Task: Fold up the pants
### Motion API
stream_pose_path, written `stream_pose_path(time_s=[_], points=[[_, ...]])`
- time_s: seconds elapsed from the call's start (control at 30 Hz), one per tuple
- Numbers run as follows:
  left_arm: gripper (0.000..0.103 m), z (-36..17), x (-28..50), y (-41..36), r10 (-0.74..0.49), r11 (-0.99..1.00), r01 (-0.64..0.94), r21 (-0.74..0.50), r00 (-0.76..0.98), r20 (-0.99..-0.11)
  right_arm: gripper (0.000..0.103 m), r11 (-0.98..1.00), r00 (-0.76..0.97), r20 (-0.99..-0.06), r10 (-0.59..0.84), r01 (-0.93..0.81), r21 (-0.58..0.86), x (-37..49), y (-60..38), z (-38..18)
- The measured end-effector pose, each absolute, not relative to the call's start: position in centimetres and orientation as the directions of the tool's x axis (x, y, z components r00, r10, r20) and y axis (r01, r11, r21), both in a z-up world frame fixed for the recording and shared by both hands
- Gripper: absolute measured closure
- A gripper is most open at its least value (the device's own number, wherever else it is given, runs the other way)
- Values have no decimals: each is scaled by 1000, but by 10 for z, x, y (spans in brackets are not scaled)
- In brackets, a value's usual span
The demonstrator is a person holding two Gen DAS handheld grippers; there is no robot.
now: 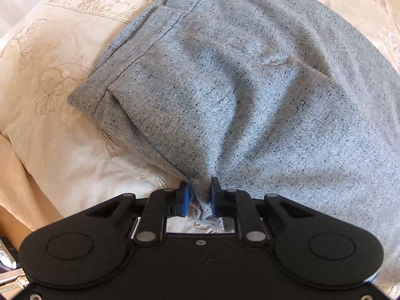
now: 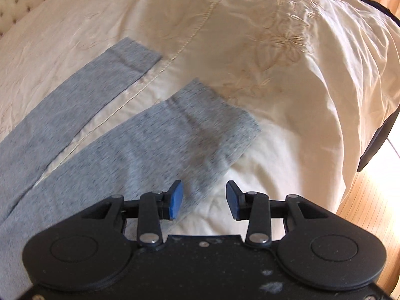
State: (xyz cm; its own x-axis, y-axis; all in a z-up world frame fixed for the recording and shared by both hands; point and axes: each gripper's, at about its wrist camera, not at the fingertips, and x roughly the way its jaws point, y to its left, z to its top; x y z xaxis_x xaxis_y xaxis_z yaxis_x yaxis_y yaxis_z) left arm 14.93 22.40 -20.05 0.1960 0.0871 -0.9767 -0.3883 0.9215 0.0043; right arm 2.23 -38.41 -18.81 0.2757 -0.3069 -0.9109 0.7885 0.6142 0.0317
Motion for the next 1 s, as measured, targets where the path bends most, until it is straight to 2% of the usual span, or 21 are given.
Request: stream_pose_path(time_s=[0.3,0.33,0.4,0.43,0.77,1.0], points=[[84,-200,151,208,134,911,-410,49,179,-975,60,539,299,-931,-208,829,146,20,-445,-221],[84,-198,151,208,134,907,-418,46,185,-974,65,549,309,-928,-208,822,151,19,-445,-219],[85,-191,145,208,139,900,-433,41,199,-970,83,581,308,-926,-218,804,131,25,-443,-219],[85,-188,142,210,144,898,-439,42,204,-968,90,599,305,-927,-218,792,120,28,-441,-218],[87,-152,119,216,169,894,-445,50,230,-958,93,669,263,-929,-261,743,22,15,-424,-185],[86,-164,115,215,163,899,-432,64,195,-967,93,677,224,-928,-297,735,-40,-3,-425,-180]])
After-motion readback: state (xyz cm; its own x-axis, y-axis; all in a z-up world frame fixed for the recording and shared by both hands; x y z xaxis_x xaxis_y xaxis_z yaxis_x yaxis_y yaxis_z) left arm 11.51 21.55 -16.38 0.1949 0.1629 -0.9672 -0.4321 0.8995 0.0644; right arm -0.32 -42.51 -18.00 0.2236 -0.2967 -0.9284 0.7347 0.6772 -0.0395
